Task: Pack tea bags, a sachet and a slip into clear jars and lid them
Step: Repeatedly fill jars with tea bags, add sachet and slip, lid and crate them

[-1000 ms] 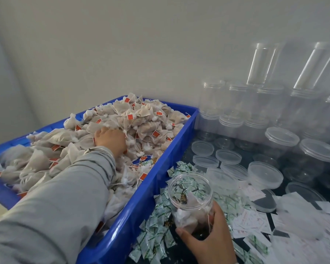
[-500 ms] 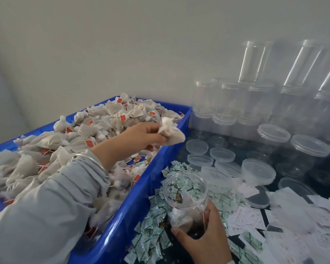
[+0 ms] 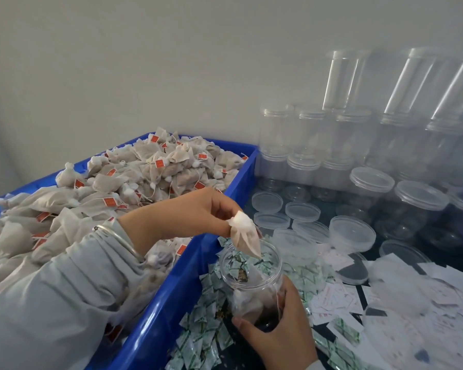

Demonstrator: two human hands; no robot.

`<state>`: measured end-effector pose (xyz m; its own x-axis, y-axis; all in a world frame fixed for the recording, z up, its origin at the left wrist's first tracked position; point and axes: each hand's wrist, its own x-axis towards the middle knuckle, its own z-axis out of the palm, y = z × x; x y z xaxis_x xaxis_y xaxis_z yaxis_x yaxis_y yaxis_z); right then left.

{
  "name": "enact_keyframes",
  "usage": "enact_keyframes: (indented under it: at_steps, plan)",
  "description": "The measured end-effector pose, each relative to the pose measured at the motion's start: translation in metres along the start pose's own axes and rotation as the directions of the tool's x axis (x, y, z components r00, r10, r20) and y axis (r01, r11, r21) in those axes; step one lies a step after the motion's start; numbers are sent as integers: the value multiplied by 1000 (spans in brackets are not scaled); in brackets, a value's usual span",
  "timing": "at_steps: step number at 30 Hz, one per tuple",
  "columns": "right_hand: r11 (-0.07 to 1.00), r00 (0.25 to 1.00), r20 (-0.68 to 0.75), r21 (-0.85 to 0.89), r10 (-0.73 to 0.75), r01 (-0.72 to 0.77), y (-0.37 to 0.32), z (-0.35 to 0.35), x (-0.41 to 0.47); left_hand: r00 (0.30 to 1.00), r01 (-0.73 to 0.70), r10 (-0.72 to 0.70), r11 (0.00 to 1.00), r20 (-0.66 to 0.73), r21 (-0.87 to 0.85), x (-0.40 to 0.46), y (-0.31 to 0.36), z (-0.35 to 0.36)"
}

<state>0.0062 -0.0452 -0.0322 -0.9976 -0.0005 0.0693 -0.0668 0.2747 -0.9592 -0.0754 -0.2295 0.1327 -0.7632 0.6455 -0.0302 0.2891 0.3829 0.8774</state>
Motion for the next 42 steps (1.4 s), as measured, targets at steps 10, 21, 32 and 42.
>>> enact_keyframes:
  at_steps: [10,21,32,42]
  plan:
    - [999,999,25,36,-22,21,-5,-1,-1,948,209,-164,967,-274,146,2,-14,-16]
    - [998,999,37,53,-15,13,-7,0,-3,174,733,-88,677,-981,69,-34,-68,-104]
    - [997,997,76,78,-14,9,-8,0,-3,305,916,-340,359,-889,178,-45,-111,-113]
    - [998,998,56,58,-37,34,-7,-3,-4,350,810,-115,535,-930,238,-38,-83,-115]
